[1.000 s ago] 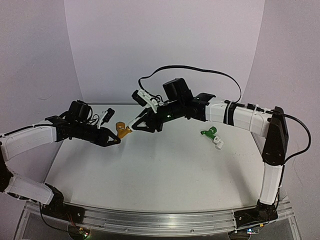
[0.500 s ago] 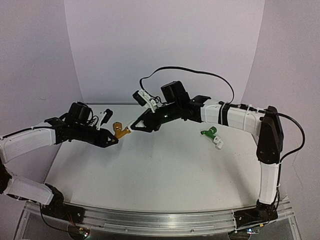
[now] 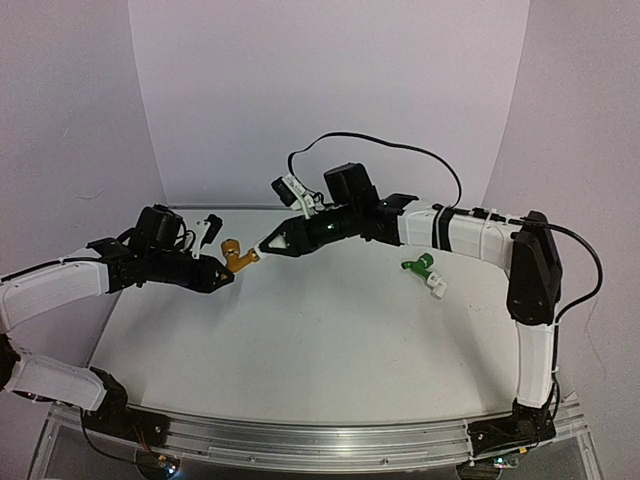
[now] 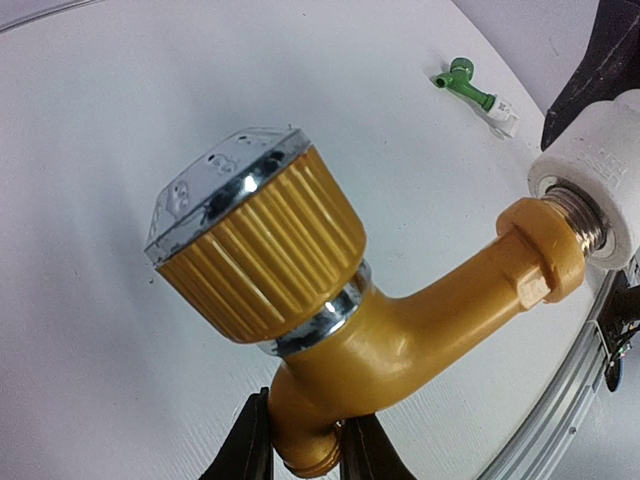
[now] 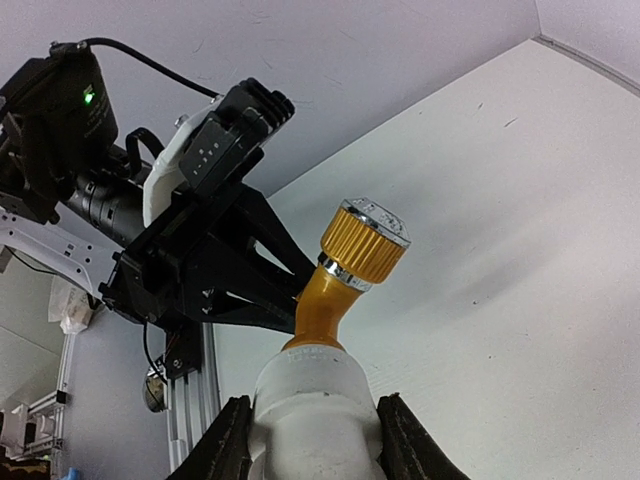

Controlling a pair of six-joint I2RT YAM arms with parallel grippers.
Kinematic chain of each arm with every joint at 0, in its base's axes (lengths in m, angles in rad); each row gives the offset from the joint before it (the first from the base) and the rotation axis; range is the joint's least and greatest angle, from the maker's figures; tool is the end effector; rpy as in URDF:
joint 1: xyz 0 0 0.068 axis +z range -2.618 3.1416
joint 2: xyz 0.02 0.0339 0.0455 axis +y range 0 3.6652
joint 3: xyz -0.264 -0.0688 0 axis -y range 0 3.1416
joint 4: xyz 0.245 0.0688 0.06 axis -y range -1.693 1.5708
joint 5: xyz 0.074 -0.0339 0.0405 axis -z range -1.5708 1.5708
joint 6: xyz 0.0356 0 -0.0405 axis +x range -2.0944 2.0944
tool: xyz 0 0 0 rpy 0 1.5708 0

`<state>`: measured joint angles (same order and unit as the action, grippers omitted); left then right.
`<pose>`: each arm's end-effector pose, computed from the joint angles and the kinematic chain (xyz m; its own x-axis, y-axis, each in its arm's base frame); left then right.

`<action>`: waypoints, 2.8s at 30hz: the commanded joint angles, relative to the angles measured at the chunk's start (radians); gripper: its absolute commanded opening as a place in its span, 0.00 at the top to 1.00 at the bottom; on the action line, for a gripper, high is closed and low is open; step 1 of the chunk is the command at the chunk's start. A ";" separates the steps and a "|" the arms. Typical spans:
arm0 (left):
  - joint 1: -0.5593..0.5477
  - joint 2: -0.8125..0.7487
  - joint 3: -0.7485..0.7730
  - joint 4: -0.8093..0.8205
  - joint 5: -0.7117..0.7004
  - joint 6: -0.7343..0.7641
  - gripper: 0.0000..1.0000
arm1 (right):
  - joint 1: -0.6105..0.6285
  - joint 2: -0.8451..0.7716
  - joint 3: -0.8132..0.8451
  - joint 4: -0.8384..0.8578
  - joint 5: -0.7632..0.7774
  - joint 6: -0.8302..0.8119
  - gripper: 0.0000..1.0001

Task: Install the water faucets
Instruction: Screw the water faucet onto the adaptor.

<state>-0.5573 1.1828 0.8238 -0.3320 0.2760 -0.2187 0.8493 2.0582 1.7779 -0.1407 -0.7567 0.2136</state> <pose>0.2104 -0.1426 0.2590 -0.6771 0.1760 -0.7146 0.5534 0.7618 -0.3367 0.3032 0.3817 0.2958 -0.4673 -0.2978 -0.8325 -0.8808 0.0746 0.4677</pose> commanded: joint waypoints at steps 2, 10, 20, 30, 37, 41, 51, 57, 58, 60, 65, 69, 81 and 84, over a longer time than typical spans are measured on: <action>-0.070 -0.048 0.051 0.312 0.084 0.013 1.00 | 0.055 0.062 -0.003 0.090 -0.103 0.123 1.00; -0.089 -0.056 0.025 0.382 0.024 -0.011 1.00 | 0.045 0.076 -0.013 0.174 -0.121 0.242 1.00; -0.140 -0.029 0.035 0.388 -0.079 0.029 1.00 | 0.025 0.105 0.018 0.185 -0.134 0.388 1.00; -0.167 0.024 0.075 0.388 -0.172 0.061 1.00 | 0.014 0.126 0.009 0.182 -0.093 0.509 1.00; -0.204 0.056 0.080 0.424 -0.235 0.084 1.00 | 0.007 0.152 0.040 0.192 -0.090 0.601 1.00; -0.216 0.074 0.086 0.458 -0.275 0.096 1.00 | 0.001 0.157 0.045 0.201 -0.093 0.672 1.00; -0.249 0.136 0.119 0.564 -0.348 0.123 1.00 | -0.021 0.159 0.039 0.305 -0.088 0.907 1.00; -0.294 0.193 0.143 0.578 -0.436 0.187 1.00 | -0.034 0.156 0.029 0.312 -0.085 1.057 1.00; -0.299 0.204 0.146 0.579 -0.443 0.203 1.00 | -0.035 0.162 0.033 0.313 -0.095 1.077 1.00; -0.304 0.218 0.148 0.580 -0.446 0.228 1.00 | -0.037 0.166 0.037 0.313 -0.111 1.113 1.00; -0.307 0.226 0.128 0.592 -0.455 0.304 1.00 | -0.049 0.150 -0.002 0.314 -0.127 1.181 1.00; -0.312 0.226 0.086 0.657 -0.450 0.337 1.00 | -0.050 0.153 0.002 0.315 -0.146 1.271 1.00; -0.328 0.283 0.043 0.787 -0.459 0.347 1.00 | -0.054 0.134 -0.006 0.325 -0.126 1.521 0.93; -0.328 0.279 0.030 0.789 -0.488 0.323 1.00 | -0.059 0.104 -0.057 0.329 -0.101 1.503 0.86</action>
<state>-0.7695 1.4652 0.8302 0.1831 -0.4678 0.0990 0.7026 2.1863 1.7594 0.0903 -0.8037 1.6885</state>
